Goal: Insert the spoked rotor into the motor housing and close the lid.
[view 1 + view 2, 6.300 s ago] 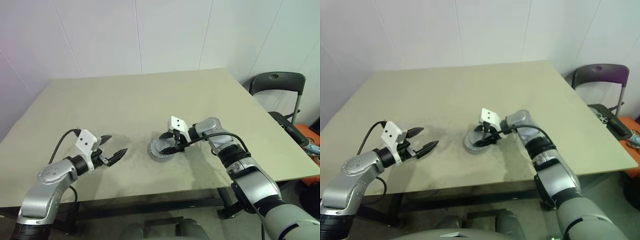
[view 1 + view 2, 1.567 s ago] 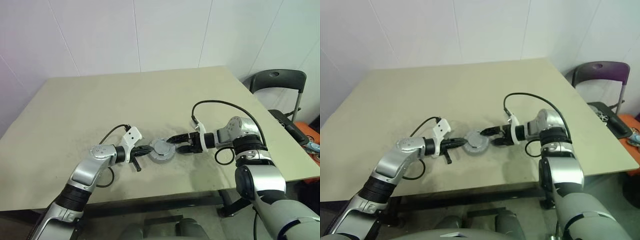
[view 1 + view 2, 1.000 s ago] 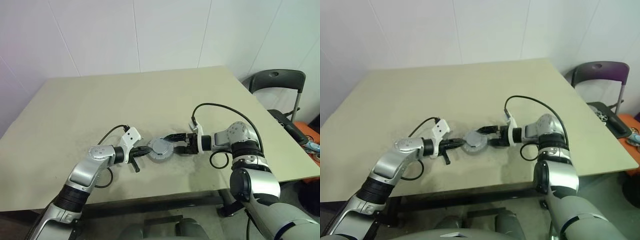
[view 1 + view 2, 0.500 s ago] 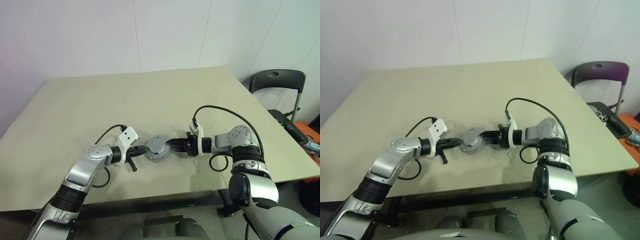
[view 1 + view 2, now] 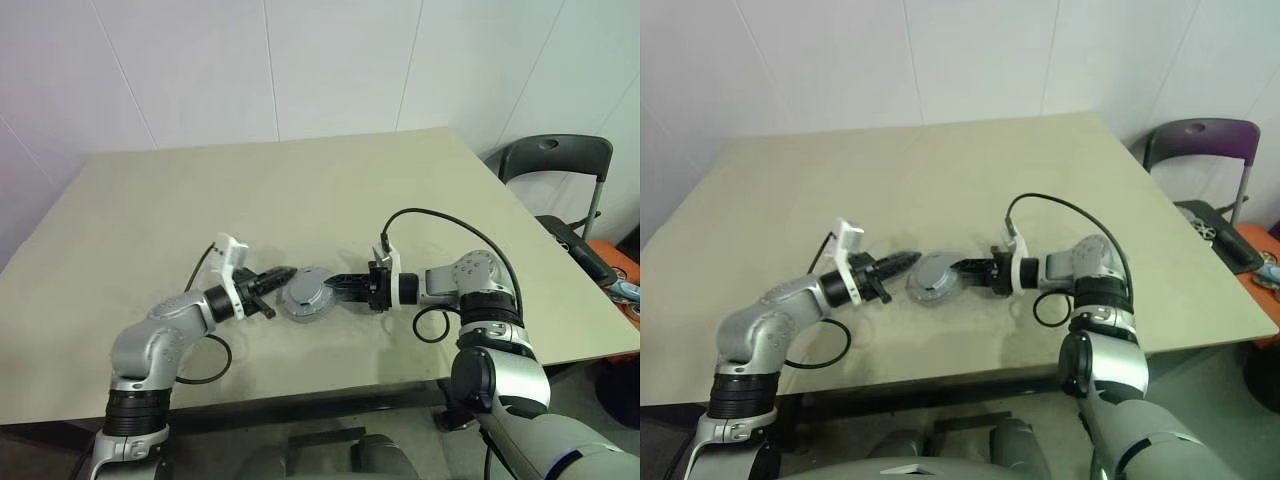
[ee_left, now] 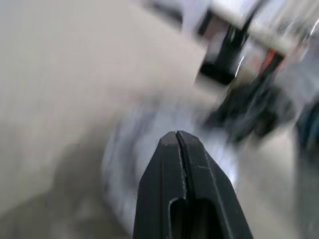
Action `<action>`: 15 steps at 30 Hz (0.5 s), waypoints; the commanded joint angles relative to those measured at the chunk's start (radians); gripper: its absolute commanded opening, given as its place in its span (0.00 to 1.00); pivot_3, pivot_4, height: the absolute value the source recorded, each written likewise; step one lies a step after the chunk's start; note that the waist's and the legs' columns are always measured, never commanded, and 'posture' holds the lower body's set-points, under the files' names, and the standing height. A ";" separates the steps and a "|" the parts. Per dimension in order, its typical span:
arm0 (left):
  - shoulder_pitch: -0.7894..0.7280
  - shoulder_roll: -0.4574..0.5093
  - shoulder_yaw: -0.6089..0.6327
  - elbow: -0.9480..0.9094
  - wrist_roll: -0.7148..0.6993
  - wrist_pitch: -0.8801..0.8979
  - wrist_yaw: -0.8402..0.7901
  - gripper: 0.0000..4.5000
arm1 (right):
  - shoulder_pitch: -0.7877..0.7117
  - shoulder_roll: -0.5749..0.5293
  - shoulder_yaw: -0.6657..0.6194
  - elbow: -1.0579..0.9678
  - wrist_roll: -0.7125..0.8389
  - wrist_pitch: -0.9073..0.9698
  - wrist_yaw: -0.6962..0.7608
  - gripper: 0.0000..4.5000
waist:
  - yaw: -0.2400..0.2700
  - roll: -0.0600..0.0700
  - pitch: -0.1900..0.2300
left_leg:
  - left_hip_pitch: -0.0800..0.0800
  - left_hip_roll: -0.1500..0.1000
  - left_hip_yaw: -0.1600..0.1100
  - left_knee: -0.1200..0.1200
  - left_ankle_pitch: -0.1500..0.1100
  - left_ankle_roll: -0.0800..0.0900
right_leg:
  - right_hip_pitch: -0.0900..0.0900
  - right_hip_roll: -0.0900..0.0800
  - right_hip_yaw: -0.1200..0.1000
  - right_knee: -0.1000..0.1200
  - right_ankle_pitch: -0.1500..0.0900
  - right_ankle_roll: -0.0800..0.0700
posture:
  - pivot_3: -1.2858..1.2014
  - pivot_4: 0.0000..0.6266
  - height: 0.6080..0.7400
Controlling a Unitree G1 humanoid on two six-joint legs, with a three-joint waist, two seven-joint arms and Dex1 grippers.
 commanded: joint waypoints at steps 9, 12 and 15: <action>0.155 -0.076 0.357 -0.022 -0.486 0.160 0.229 0.26 | -0.084 -0.044 -0.010 -0.057 0.116 0.005 0.037 0.31 | 0.003 0.000 0.000 | 0.000 0.000 0.000 0.001 0.000 0.000 | 0.001 0.000 0.000 0.000 0.000 0.000 | 0.52 0.00 1.00; 0.180 -0.083 0.364 -0.018 -0.553 0.169 0.271 0.48 | -0.100 -0.054 -0.006 -0.059 0.144 0.005 0.039 0.31 | 0.003 0.000 0.000 | 0.000 -0.001 0.000 0.001 0.000 0.000 | 0.001 0.000 0.000 0.000 0.000 0.000 | 0.52 0.00 1.00; 0.210 -0.096 0.359 -0.010 -0.639 0.179 0.307 0.71 | -0.117 -0.063 0.002 -0.064 0.174 0.005 0.038 0.31 | 0.001 0.000 0.000 | 0.001 -0.001 0.001 0.001 0.000 0.000 | 0.002 0.000 0.000 -0.001 0.000 0.000 | 0.52 0.00 1.00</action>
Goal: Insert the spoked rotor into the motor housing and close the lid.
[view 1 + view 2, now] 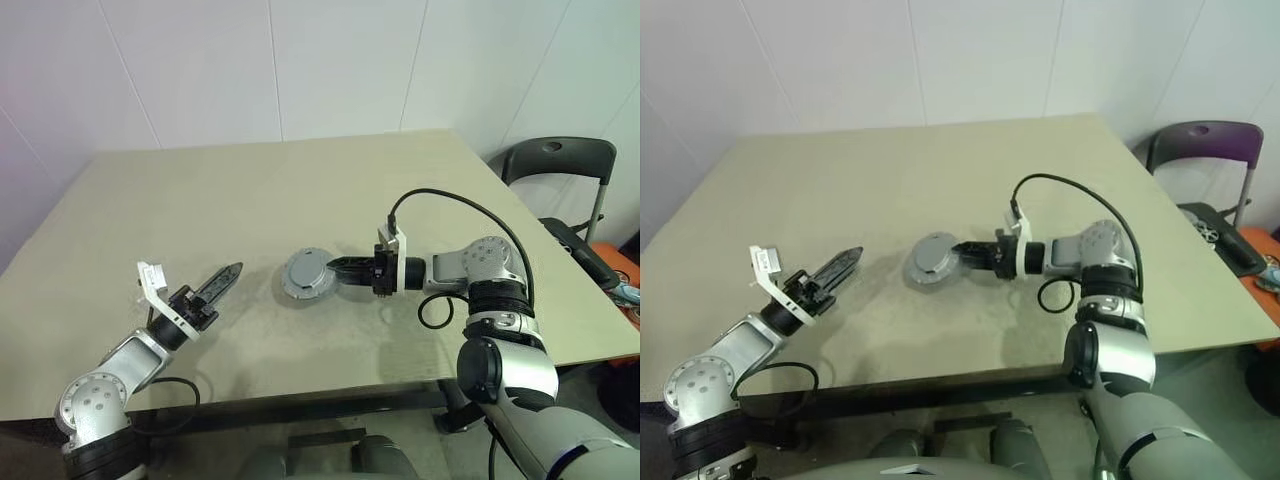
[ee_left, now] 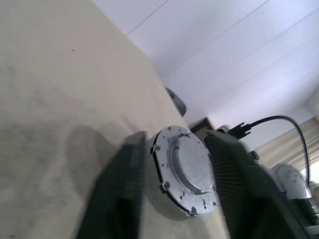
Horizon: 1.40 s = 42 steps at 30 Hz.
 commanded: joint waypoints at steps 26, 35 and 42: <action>-0.059 0.044 -0.185 0.028 -0.491 -0.048 0.210 1.00 | -0.062 0.048 0.025 -0.108 0.420 0.005 -0.142 0.31 | 0.001 0.000 0.000 | 0.000 0.000 0.000 0.000 0.000 0.000 | 0.000 0.000 0.000 -0.001 0.000 -0.001 | 0.52 0.00 1.00; -0.043 0.066 -0.204 0.008 -0.539 -0.058 0.209 0.65 | -0.041 0.050 0.038 -0.118 0.489 0.005 -0.213 0.31 | 0.002 0.000 0.000 | -0.001 0.000 0.001 0.000 0.000 0.000 | 0.000 0.001 0.000 -0.001 0.000 -0.001 | 0.52 0.00 1.00; -0.026 0.081 -0.225 0.000 -0.543 -0.078 0.210 0.50 | -0.019 0.060 0.049 -0.178 0.465 0.002 -0.229 0.31 | 0.002 0.000 0.000 | -0.001 0.000 0.001 0.000 0.000 0.000 | 0.000 0.001 0.000 -0.001 0.000 -0.001 | 0.52 0.00 1.00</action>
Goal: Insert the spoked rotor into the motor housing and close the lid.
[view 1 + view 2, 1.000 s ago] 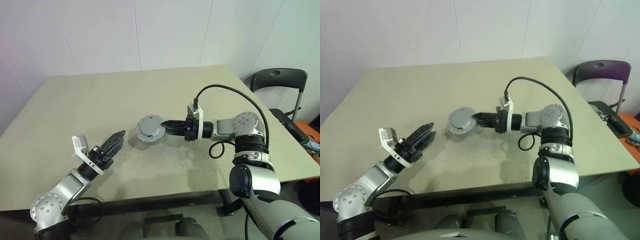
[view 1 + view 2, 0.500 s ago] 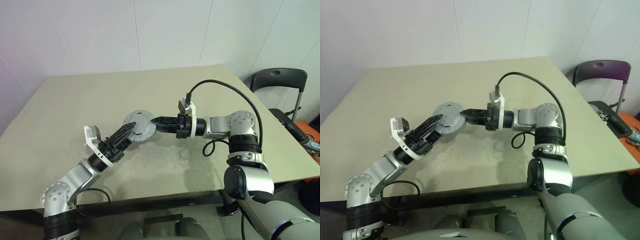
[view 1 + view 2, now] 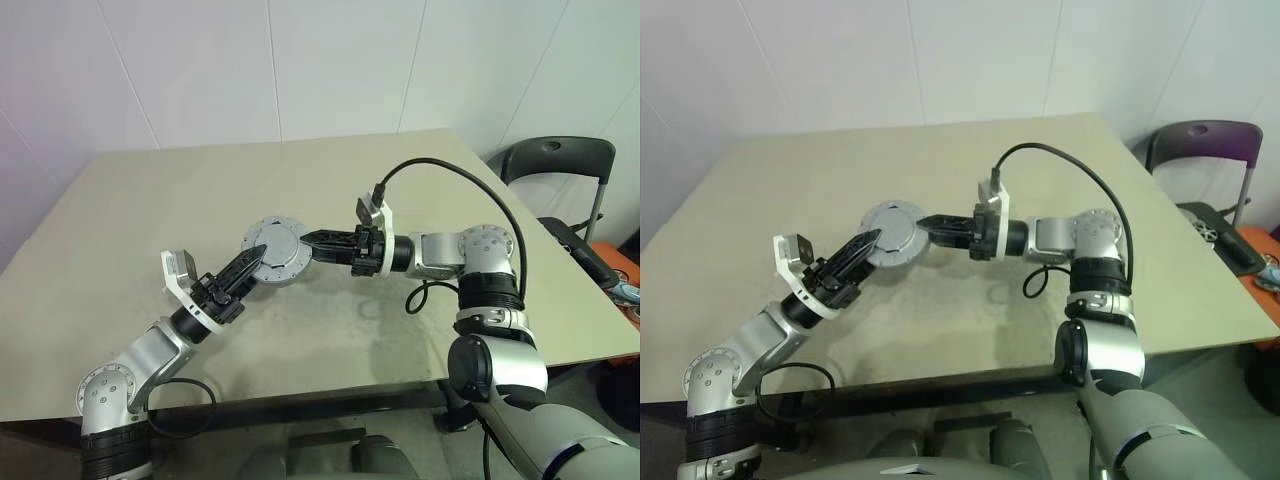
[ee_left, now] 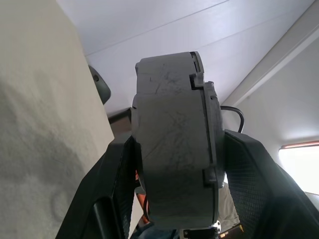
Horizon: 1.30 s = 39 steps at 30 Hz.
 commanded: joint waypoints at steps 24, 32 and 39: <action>0.118 0.117 0.013 -0.123 -0.086 -0.058 0.010 0.48 | 0.047 -0.106 0.246 -0.231 -0.192 -0.137 0.236 1.00 | 0.001 0.000 0.000 | 0.000 0.000 0.000 -0.001 0.000 0.000 | -0.001 0.000 0.000 -0.001 -0.001 -0.003 | 0.52 0.00 1.00; 0.164 0.077 0.121 -0.155 -0.034 -0.254 0.169 0.48 | 0.078 -0.295 0.609 -0.382 -0.462 -0.539 0.555 1.00 | 0.002 0.000 0.000 | 0.000 0.001 0.000 -0.001 0.000 0.000 | -0.001 -0.001 0.000 -0.001 -0.002 -0.002 | 0.52 0.00 1.00; 0.160 0.049 0.169 -0.117 0.008 -0.383 0.377 0.48 | 0.118 -0.312 0.702 -0.341 -0.713 -1.036 0.696 1.00 | 0.006 -0.001 0.000 | 0.000 0.000 0.000 -0.001 0.000 0.000 | 0.000 -0.001 0.000 -0.002 0.000 0.000 | 0.52 0.00 1.00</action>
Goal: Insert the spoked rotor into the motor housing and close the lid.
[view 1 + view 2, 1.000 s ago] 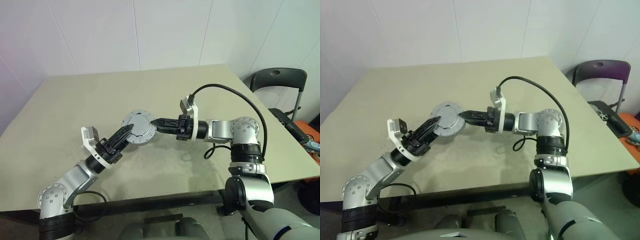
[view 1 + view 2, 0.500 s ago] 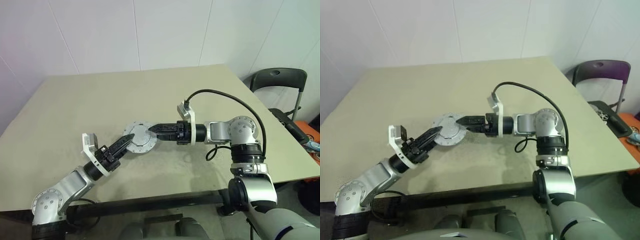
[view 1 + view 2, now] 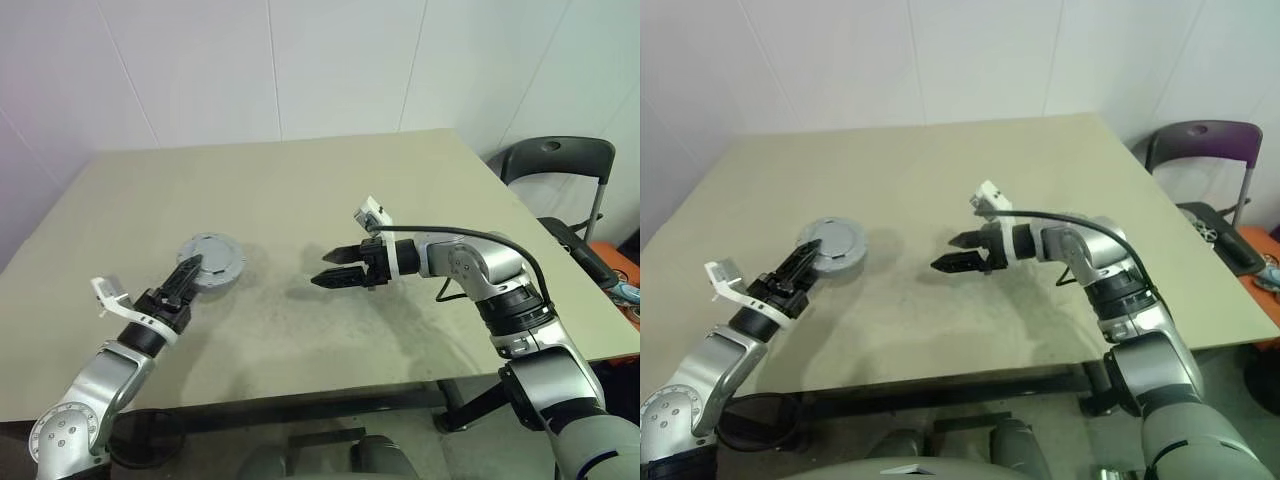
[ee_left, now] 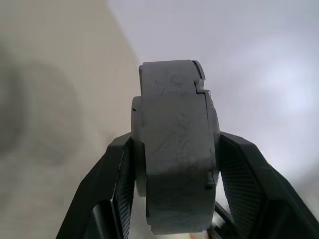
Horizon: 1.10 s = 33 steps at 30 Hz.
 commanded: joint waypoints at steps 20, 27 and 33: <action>-0.236 -0.081 0.175 0.265 0.217 -0.276 0.214 0.48 | 0.016 0.013 0.025 0.072 -0.212 -0.310 0.172 1.00 | 0.029 -0.006 -0.002 | 0.000 0.000 0.000 0.001 0.000 0.000 | 0.001 0.001 -0.001 0.000 0.000 -0.001 | 0.52 0.00 1.00; -0.265 -0.080 0.186 0.287 0.219 -0.241 0.265 0.56 | 0.013 0.015 0.021 0.071 -0.214 -0.306 0.170 1.00 | 0.028 -0.006 -0.002 | 0.000 0.000 -0.001 0.001 0.000 0.000 | 0.001 0.000 -0.001 0.000 0.001 -0.001 | 0.52 0.00 1.00; -0.226 -0.119 0.166 0.213 0.252 -0.207 0.461 0.99 | 0.017 0.018 0.022 0.061 -0.207 -0.288 0.177 1.00 | 0.028 -0.007 -0.003 | 0.001 0.000 -0.001 0.001 0.000 0.000 | 0.002 0.000 -0.001 0.000 0.001 -0.001 | 0.52 0.00 1.00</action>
